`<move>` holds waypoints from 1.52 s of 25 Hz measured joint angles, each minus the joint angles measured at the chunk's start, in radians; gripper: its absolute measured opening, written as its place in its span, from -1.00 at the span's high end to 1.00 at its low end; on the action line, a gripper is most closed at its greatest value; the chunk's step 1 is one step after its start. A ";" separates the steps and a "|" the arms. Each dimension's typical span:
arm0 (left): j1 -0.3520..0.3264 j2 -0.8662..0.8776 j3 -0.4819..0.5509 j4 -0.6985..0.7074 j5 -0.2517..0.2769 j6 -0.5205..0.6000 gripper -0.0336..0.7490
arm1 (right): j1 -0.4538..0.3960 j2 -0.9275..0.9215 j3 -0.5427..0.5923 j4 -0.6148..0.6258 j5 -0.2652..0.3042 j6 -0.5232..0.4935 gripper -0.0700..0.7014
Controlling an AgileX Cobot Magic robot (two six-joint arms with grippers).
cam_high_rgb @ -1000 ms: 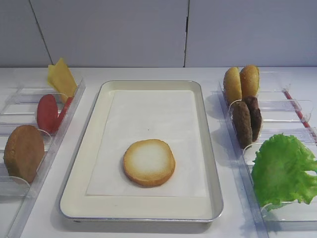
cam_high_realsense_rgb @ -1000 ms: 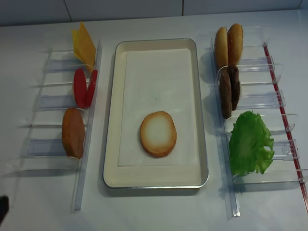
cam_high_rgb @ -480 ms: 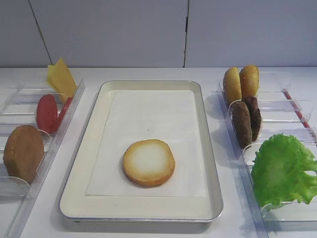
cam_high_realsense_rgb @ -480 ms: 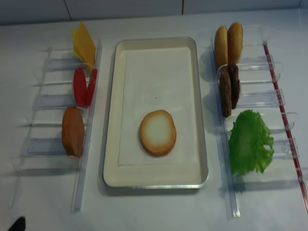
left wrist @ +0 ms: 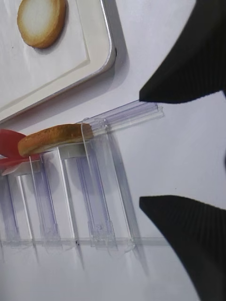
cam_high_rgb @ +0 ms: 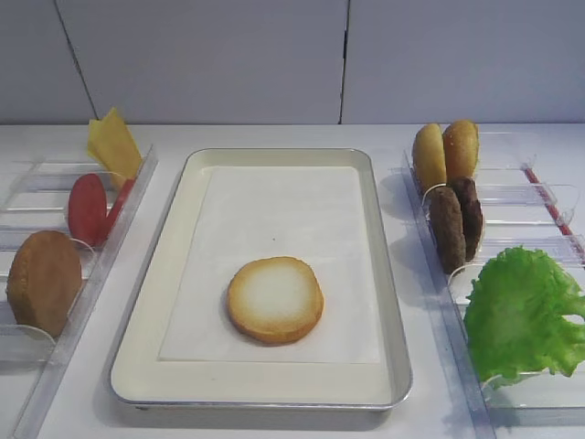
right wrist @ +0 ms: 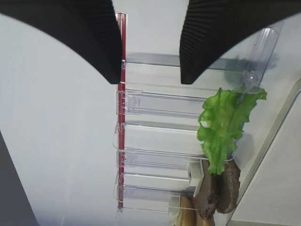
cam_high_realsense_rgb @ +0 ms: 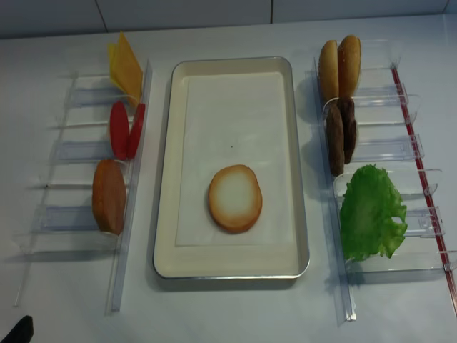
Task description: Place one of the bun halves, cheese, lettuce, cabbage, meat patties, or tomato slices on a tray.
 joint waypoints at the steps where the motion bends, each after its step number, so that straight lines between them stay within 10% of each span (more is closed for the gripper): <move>1: 0.000 0.000 0.000 0.000 0.000 -0.001 -0.14 | 0.000 0.000 0.000 0.000 0.000 0.000 -0.02; 10: 0.015 0.000 0.000 0.000 0.000 -0.002 -0.14 | 0.000 0.000 0.000 0.000 0.000 0.002 -0.02; 20: 0.272 0.000 0.000 0.000 0.000 -0.003 -0.13 | 0.000 0.000 0.000 0.000 0.000 0.002 -0.02; 38: 0.281 0.000 0.000 0.000 0.000 -0.006 -0.13 | 0.000 0.000 0.000 0.000 0.000 0.002 -0.02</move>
